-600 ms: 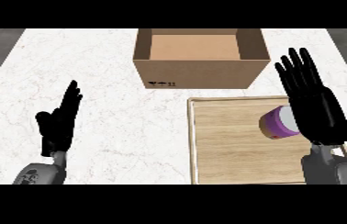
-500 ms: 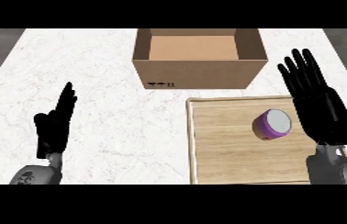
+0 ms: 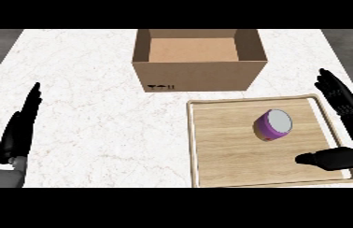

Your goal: Pick the can from the tray and place it in the cardboard box

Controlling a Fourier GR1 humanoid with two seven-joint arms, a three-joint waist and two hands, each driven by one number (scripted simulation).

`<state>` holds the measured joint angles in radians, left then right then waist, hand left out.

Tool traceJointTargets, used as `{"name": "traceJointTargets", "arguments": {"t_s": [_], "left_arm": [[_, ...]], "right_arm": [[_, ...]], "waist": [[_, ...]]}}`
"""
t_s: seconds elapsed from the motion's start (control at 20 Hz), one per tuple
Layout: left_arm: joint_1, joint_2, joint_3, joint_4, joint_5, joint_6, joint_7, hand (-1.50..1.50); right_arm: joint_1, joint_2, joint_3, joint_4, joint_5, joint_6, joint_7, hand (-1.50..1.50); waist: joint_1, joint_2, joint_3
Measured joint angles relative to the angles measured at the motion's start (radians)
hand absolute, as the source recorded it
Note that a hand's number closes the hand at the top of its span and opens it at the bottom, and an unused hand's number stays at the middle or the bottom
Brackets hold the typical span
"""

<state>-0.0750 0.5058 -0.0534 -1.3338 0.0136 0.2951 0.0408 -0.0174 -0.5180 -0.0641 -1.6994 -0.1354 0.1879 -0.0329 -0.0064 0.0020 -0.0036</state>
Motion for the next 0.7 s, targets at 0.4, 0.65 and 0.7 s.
{"name": "traceJointTargets", "arguments": {"t_s": [0.4, 0.65, 0.7], "left_arm": [[-0.023, 0.015, 0.016, 0.023, -0.025, -0.025, 0.016, 0.0], [-0.02, 0.016, 0.016, 0.01, -0.036, -0.033, 0.027, 0.0], [-0.02, 0.016, 0.016, 0.007, -0.038, -0.033, 0.029, 0.0]], "right_arm": [[0.079, -0.019, -0.109, 0.215, -0.008, 0.149, -0.423, -1.5], [0.045, -0.147, -0.1, 0.251, 0.159, 0.15, -0.457, -1.5], [0.036, -0.17, -0.089, 0.255, 0.188, 0.156, -0.448, -1.5]], "waist": [[0.003, -0.001, 0.005], [0.012, 0.0, 0.004], [0.014, 0.0, 0.004]]}}
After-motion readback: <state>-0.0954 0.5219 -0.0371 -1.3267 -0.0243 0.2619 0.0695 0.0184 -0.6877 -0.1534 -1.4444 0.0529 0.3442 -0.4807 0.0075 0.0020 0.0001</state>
